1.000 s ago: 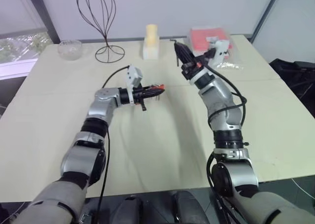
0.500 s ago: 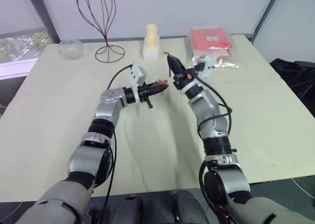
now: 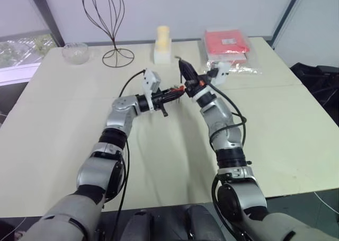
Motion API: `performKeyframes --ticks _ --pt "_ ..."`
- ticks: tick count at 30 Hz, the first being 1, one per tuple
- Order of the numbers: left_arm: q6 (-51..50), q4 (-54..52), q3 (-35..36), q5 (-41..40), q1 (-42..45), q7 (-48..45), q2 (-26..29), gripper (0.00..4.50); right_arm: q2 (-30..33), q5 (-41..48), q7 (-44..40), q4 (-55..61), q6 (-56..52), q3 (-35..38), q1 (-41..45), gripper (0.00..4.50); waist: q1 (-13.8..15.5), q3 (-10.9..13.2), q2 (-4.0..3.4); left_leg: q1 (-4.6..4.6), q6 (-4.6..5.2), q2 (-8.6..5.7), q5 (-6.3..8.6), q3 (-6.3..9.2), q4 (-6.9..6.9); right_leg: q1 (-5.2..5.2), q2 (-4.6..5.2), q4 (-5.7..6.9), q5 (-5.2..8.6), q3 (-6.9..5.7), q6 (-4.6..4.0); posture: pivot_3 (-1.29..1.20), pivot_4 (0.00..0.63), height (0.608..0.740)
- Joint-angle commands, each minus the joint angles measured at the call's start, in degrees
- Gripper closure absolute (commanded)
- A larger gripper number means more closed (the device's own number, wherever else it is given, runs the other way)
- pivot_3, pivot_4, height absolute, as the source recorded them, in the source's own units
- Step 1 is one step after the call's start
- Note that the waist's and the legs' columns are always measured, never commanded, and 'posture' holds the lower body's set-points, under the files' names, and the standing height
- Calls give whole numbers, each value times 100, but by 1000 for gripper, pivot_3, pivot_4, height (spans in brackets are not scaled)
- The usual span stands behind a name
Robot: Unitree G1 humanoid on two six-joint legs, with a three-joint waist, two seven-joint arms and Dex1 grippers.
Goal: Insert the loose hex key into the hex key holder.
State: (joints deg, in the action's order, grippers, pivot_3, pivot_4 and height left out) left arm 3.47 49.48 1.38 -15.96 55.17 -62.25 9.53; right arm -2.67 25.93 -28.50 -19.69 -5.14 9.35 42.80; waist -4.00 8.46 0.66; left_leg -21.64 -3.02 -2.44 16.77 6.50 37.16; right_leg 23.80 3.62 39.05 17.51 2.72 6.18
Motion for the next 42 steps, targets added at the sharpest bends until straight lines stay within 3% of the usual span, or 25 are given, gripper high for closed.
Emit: performKeyframes --ticks 1,30,42 --pt "-168 -176 249 -266 254 20 -36 4500 7 -8 18 5 158 -5 49 4444 -1 0 0 0 0 0 0 0 0 0 0 0 0 0 0 0 150 740" --pt "-974 -430 630 -665 381 41 -3 4500 273 -166 -403 -120 405 -245 -124 4444 -2 0 -1 0 -1 0 -1 0 -1 1 0 0 0 0 0 0 150 740" --pt "-207 -338 54 106 372 -372 257 4500 663 -369 -1160 9 195 -748 -327 4444 1 0 -1 0 -6 0 -3 -1 -1 0 -1 -1 0 0 0 0 150 740"
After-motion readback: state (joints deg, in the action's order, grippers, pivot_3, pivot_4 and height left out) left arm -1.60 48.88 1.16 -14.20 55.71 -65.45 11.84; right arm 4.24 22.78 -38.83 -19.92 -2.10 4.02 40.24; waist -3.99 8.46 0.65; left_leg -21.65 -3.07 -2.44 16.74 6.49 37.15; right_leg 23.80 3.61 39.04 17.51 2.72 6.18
